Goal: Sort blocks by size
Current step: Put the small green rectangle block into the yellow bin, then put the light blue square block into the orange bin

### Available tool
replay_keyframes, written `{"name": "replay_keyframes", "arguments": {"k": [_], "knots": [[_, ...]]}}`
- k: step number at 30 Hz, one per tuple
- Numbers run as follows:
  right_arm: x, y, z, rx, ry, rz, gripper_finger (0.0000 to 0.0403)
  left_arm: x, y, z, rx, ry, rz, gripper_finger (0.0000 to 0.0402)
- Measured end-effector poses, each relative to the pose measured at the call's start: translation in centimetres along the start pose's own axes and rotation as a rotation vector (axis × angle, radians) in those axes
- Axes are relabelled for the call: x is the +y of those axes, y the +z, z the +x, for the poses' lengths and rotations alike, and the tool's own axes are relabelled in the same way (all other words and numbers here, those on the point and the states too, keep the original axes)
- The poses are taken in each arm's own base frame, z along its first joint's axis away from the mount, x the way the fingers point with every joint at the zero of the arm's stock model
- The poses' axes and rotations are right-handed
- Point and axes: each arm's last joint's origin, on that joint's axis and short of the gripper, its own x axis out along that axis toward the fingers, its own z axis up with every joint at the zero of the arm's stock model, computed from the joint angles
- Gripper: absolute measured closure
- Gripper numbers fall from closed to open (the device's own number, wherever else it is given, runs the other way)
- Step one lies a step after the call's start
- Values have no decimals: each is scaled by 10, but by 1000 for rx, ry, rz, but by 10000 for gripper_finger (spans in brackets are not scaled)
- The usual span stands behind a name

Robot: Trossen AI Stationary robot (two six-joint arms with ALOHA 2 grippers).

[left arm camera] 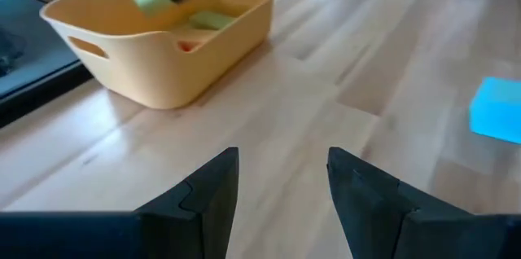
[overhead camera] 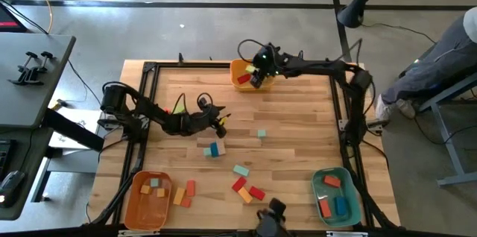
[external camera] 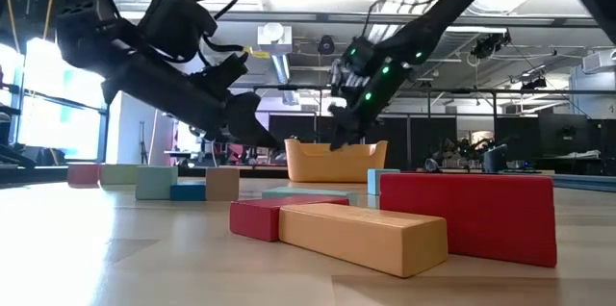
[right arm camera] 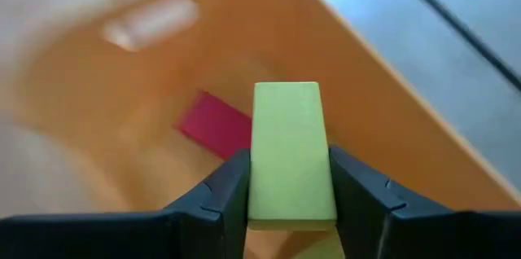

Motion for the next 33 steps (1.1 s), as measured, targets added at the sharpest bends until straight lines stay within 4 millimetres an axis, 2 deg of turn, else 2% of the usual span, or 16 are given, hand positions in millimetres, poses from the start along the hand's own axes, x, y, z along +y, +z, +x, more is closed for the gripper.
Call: {"name": "replay_keyframes", "arguments": {"k": [2,5,12,18,22,26,30,33], "knots": [[-6,-1,10,66,-43,9,255,3,1,2,-2,10,7,225],[-13,2,14,132,-100,8,244,7,3,4,-17,23,11,225],[-27,6,8,190,-105,1,239,9,8,6,-54,28,-24,225],[-23,9,-1,224,-91,-45,237,5,10,3,-80,5,-104,225],[-11,13,-19,222,-75,-70,237,-4,9,-2,-81,-33,-153,225],[9,7,-53,136,-59,-121,239,-17,7,-10,-86,-86,-159,225],[31,-19,-93,4,-36,-149,253,-29,10,-19,-128,-146,-166,225],[52,-37,-119,-157,16,-154,260,-37,18,-23,-185,-179,-147,225]]}}
